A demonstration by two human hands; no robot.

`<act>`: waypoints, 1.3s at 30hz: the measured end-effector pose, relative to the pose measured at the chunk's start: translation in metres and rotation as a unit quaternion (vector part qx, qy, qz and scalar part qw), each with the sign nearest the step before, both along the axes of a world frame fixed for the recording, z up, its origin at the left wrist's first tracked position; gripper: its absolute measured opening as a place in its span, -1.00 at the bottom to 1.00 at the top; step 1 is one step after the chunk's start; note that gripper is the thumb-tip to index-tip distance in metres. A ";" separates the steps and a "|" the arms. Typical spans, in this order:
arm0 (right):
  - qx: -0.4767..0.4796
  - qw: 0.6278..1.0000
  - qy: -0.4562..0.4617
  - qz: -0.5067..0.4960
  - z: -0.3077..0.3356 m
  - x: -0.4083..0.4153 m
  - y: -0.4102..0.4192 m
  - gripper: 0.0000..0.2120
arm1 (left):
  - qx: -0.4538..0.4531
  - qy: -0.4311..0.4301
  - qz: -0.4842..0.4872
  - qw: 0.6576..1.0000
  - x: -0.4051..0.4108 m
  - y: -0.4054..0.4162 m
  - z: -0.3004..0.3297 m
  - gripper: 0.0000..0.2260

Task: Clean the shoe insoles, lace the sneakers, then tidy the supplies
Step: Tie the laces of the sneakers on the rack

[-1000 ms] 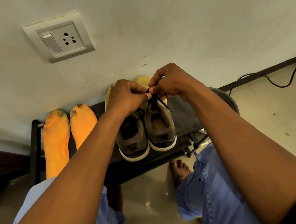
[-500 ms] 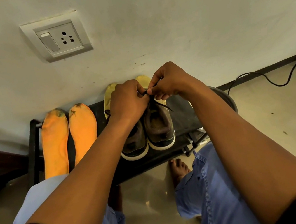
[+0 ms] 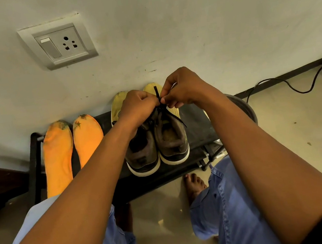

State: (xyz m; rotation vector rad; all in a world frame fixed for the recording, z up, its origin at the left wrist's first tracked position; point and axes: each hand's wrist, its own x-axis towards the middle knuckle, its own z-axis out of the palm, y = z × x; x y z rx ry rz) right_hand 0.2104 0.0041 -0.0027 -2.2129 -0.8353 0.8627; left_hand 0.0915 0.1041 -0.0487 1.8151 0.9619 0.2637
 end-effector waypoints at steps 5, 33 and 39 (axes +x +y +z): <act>0.005 1.000 0.009 0.008 0.002 0.000 -0.002 -0.88 | -0.032 -0.046 0.008 0.998 -0.003 0.003 0.004 -0.88; -0.222 0.973 0.060 -0.011 -0.016 0.017 -0.004 -0.91 | 0.239 0.211 0.000 0.948 -0.019 0.009 0.000 -0.76; -0.242 0.969 0.054 -0.011 -0.015 0.018 -0.006 -0.82 | 0.262 0.211 0.002 0.942 -0.018 0.008 -0.003 -0.80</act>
